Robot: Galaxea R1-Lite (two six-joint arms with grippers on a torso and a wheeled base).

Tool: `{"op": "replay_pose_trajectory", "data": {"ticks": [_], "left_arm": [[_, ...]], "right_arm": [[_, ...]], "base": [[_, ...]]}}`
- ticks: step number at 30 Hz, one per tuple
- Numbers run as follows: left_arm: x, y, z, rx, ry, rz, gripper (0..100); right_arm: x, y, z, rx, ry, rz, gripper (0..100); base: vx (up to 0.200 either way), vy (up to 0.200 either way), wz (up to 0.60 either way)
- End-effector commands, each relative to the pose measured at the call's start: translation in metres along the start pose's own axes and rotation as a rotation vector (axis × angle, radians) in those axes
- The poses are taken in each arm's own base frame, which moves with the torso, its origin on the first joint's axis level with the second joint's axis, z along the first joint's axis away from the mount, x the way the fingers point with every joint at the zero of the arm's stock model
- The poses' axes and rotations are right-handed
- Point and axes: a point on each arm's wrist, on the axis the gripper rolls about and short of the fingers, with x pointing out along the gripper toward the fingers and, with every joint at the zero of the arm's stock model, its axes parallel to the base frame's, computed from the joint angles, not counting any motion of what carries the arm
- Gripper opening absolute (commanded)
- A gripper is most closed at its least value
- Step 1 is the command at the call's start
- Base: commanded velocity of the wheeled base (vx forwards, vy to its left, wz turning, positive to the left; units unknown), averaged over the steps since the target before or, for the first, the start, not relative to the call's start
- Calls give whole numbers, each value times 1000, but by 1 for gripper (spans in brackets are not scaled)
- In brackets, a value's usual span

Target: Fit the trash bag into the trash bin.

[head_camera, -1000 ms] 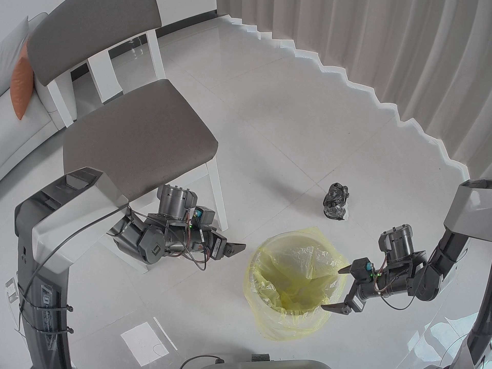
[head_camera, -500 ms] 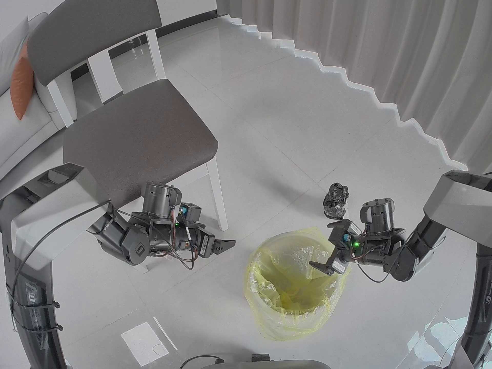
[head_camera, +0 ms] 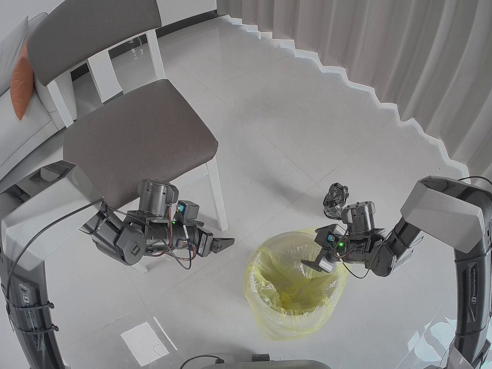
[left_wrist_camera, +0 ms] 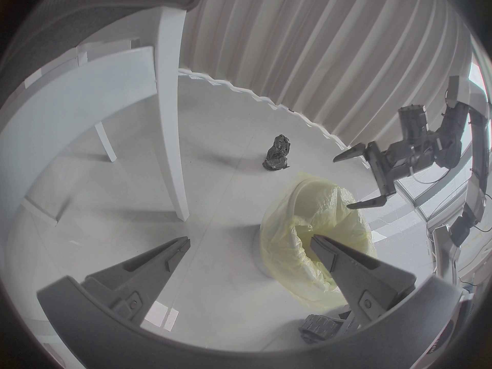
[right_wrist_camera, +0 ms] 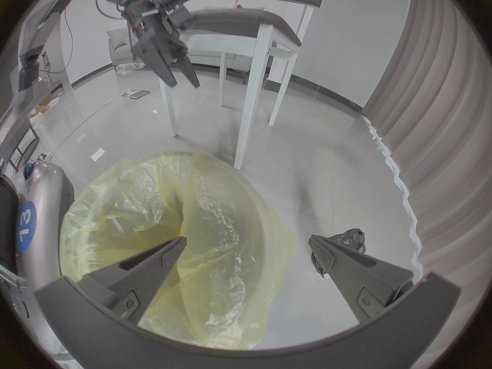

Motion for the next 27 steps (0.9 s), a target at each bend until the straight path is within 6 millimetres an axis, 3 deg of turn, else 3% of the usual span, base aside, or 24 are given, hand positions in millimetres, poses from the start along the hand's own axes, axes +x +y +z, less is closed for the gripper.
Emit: {"op": "replay_pose_trajectory", "data": {"ticks": [1,13,23,27], "left_arm": [[-2,2,-1,-4,0,7,100],[-4,0,-12,-7,9,5,100],[-3,-1,-19,-11,20,4,100],[0,-1,-19,-7,16,0,100]], "right_arm": [[7,-2,1,-2,1,-11,0],[7,-25,9,1,-2,-57,0],[6,-50,3,24,6,-107,0],[12,-50,0,28,20,-97,0]], "base": [[0,0,0],[0,0,0],[0,0,0],[0,0,0]]}}
